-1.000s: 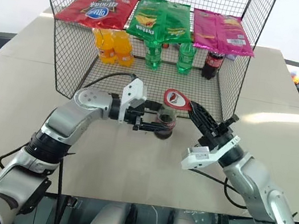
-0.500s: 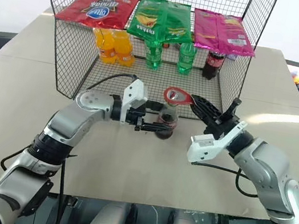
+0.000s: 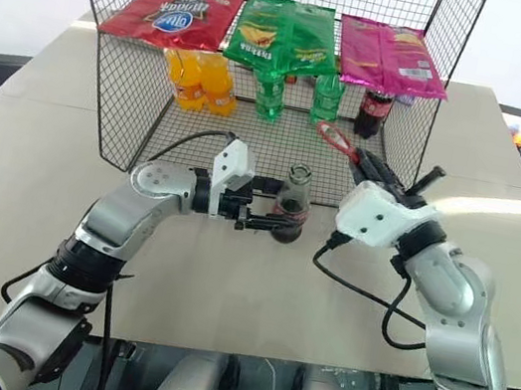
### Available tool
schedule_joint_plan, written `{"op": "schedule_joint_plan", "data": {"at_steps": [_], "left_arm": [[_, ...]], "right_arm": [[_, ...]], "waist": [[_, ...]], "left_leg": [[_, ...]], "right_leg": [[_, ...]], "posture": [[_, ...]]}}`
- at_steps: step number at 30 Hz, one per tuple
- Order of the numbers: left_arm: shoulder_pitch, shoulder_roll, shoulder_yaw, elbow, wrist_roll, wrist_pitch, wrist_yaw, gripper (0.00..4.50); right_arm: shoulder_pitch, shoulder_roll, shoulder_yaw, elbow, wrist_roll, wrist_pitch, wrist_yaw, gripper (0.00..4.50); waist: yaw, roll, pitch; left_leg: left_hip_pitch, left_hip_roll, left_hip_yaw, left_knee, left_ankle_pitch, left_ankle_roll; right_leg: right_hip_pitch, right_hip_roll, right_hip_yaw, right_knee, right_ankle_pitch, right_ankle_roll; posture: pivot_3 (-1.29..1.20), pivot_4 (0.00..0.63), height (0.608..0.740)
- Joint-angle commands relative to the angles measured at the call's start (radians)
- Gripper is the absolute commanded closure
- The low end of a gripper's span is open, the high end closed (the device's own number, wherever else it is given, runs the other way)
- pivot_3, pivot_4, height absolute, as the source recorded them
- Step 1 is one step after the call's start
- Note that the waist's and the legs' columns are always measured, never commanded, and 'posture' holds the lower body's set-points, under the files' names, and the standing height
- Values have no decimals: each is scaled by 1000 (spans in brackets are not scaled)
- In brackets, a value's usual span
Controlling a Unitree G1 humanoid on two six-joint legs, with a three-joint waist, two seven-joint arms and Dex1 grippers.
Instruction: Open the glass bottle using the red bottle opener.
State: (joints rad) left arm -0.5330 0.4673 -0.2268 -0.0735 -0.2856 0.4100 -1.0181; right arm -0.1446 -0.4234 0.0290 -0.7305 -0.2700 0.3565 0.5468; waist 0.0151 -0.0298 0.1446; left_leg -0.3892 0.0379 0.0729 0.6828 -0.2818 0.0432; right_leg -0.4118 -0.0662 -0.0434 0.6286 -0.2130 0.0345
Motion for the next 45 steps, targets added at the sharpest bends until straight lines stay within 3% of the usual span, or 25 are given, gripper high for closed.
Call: {"op": "schedule_joint_plan", "data": {"at_steps": [1, 7, 11, 19, 23, 25, 26, 29, 33, 45], "left_arm": [[17, 0, -9, -19, 3, 10, 7, 1952], [33, -4, 2, -33, -7, -5, 25, 1952], [55, 3, 13, -50, -9, -16, 29, 1952], [76, 8, 23, -66, -9, -29, 44, 1952], [84, 9, 25, -68, -8, -35, 48, 1952], [89, 8, 26, -69, -8, -38, 50, 1952], [91, 8, 26, -70, -8, -39, 52, 1952], [98, 8, 32, -72, -10, -39, 59, 1952], [109, 14, 38, -78, -16, -37, 64, 1952], [114, 24, 70, -68, -38, 3, 94, 1952]], "right_arm": [[56, 133, -85, -164, 202, 331, 8, 4500], [127, 402, -285, -250, 485, 790, -11, 4500], [110, 519, -399, -192, 575, 939, -59, 4500], [29, 580, -534, 24, 682, 1048, -149, 4500], [22, 563, -538, 77, 718, 1073, -181, 4500], [25, 560, -542, 96, 733, 1068, -197, 3634], [29, 551, -537, 102, 734, 1059, -207, 3512], [41, 518, -521, 106, 748, 1020, -223, 1929], [93, 432, -459, 63, 769, 965, -200, 182], [168, 333, -374, -10, 827, 827, -218, 51]], "waist": [[0, 0, 0], [0, 1, 0], [-2, 3, 0], [-3, 6, 0], [-4, 6, 0], [-4, 6, 0], [-5, 6, 0], [-5, 7, 0], [-4, 7, -1], [-9, 7, -1]], "left_leg": [[0, 0, -1, 0, 0, 0], [0, 1, -1, 0, -2, 4], [-1, 1, -1, 0, -3, 5], [0, 0, -1, -1, -3, 5], [0, 0, 0, -1, -3, 5], [0, 0, 0, -1, -3, 5], [0, 0, 0, -1, -3, 5], [0, 0, 0, -1, -3, 5], [0, 1, 0, -1, -4, 6], [-2, 1, 0, -1, -4, 7]], "right_leg": [[0, 0, 0, 0, 0, 0], [0, 0, 0, 1, 0, 0], [0, 0, 0, 0, 0, 0], [-1, 0, 0, 0, 0, 0], [-1, 0, 0, 0, 0, 0], [-1, 0, 0, -1, 0, 0], [-1, 0, 0, -1, 0, 0], [-1, 0, 1, -1, 0, 0], [0, 0, 1, -1, 0, 0], [-2, 0, 1, -2, 0, 0]], "posture": [[0, 150, 740], [0, 150, 740], [0, 150, 740], [0, 150, 740], [0, 150, 740], [0, 150, 740], [0, 150, 740], [0, 150, 740], [0, 150, 740], [0, 150, 740]]}}
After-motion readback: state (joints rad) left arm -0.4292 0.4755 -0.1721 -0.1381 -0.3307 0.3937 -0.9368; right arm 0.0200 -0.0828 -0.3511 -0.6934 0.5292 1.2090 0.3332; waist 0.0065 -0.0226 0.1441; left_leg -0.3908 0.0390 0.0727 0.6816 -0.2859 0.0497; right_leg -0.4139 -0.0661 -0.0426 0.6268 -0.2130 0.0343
